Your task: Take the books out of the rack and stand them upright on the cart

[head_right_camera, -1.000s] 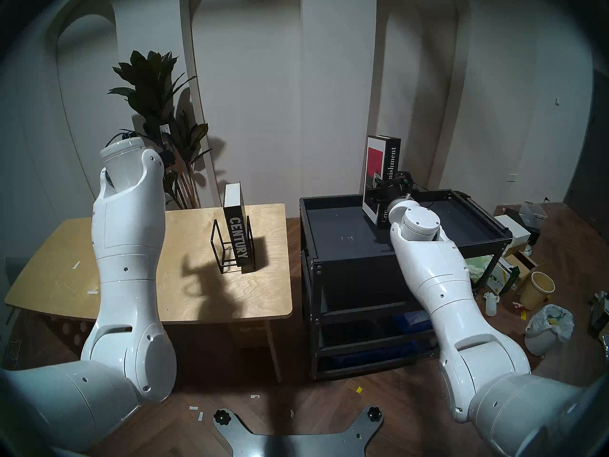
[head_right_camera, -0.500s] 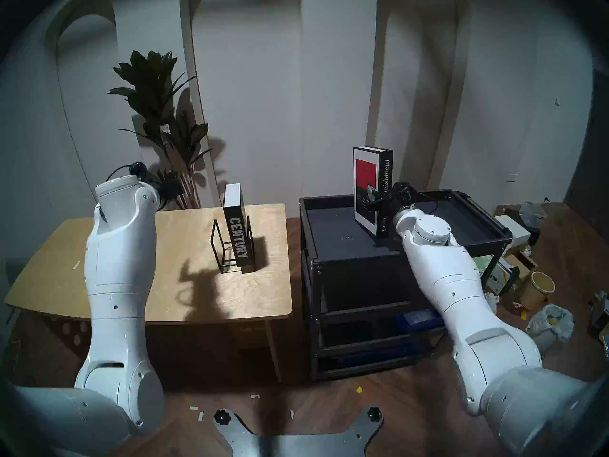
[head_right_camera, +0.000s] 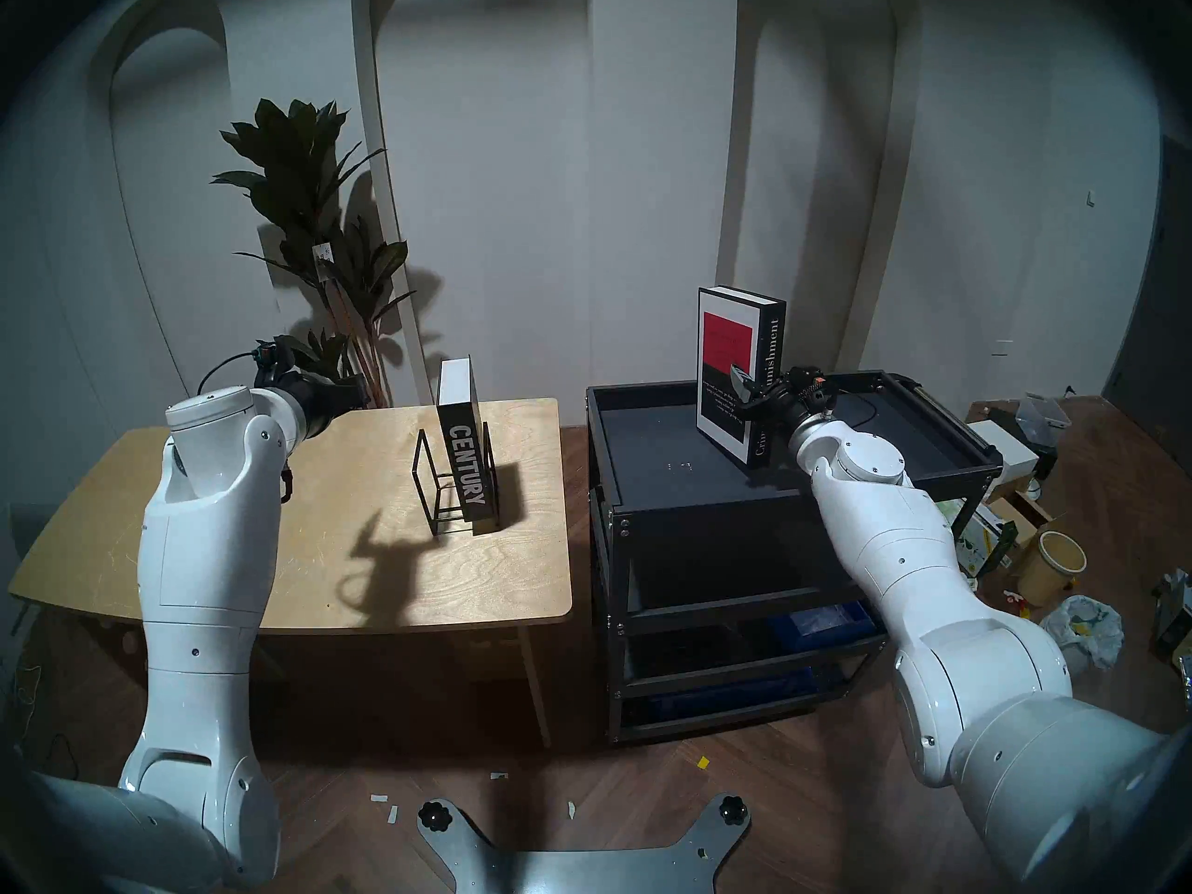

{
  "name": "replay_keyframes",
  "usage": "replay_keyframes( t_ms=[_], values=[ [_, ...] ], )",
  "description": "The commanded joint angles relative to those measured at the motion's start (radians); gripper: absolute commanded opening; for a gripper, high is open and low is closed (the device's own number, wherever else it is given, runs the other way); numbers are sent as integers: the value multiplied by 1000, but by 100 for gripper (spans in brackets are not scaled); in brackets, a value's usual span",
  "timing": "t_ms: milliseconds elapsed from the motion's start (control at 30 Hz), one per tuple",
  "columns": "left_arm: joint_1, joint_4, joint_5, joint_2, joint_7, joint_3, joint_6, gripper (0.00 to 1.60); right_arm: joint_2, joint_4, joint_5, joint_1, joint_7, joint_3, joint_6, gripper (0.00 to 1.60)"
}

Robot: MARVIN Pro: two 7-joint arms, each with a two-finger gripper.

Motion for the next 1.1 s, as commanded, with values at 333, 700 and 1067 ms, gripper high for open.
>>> replay_keyframes(
  t_ms=[333, 700, 1067],
  values=[
    [32, -14, 1, 89, -107, 9, -97, 160, -90, 159, 18, 99, -41, 34, -213, 0],
    [50, -12, -7, 89, -125, -7, -100, 160, -100, 210, 7, 126, -40, 24, -256, 0],
    [80, -21, -17, 92, -138, -25, -102, 160, -126, 291, -5, 132, -50, 22, -332, 0]
  ],
)
